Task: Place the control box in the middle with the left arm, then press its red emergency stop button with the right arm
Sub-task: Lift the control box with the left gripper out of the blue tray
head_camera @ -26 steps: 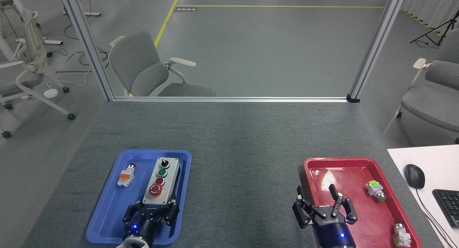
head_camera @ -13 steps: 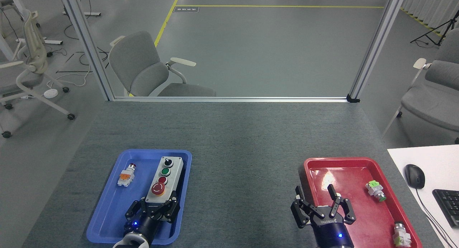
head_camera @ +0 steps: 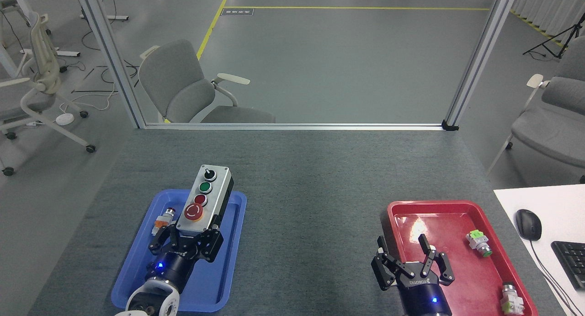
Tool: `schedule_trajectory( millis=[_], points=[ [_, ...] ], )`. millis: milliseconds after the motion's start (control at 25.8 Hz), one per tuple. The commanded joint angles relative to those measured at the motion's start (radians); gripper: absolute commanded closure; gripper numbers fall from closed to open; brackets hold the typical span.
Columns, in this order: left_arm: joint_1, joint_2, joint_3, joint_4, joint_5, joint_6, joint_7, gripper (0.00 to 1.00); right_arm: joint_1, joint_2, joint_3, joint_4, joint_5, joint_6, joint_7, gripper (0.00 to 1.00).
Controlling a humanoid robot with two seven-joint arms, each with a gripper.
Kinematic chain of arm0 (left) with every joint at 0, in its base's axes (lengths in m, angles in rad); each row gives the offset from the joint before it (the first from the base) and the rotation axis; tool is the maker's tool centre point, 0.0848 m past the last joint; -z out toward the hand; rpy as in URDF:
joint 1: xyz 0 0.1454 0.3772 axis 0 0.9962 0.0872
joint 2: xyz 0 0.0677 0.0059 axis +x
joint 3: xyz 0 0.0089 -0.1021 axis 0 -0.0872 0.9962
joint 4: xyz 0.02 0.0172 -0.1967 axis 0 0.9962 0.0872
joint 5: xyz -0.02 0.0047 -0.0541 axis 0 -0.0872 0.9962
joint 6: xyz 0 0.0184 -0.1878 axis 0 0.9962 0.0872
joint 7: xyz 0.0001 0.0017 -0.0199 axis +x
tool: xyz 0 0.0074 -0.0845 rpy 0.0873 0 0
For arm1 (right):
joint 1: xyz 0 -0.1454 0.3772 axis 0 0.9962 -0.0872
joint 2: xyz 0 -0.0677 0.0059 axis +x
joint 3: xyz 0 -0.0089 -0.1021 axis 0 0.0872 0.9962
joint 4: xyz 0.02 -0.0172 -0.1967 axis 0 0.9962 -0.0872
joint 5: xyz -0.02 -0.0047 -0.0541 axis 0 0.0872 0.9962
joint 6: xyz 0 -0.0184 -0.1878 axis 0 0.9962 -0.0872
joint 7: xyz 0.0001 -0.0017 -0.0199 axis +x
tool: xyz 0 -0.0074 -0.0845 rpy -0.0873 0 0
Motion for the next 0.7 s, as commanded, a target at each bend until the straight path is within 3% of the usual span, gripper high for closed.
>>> schedule_trajectory(
  millis=[0,271,426,658],
  points=[
    [0.048,-0.002,-0.013,-0.092,0.000,-0.007,-0.026,1.00,0.000,0.000,0.000,0.000,0.000,0.001,0.000,0.02],
    [0.051,-0.074,-0.297,-0.087,-0.023,0.063,-0.037,1.00,0.000,0.011,-0.003,0.000,0.008,-0.002,0.000,0.02],
    [-0.029,-0.116,-0.438,0.008,-0.043,0.137,-0.052,1.00,0.001,0.015,-0.005,0.000,0.012,-0.002,0.000,0.02],
    [-0.130,-0.194,-0.469,0.203,-0.044,0.174,-0.048,1.00,0.003,0.017,-0.005,-0.002,0.012,-0.001,0.000,0.02]
  ],
)
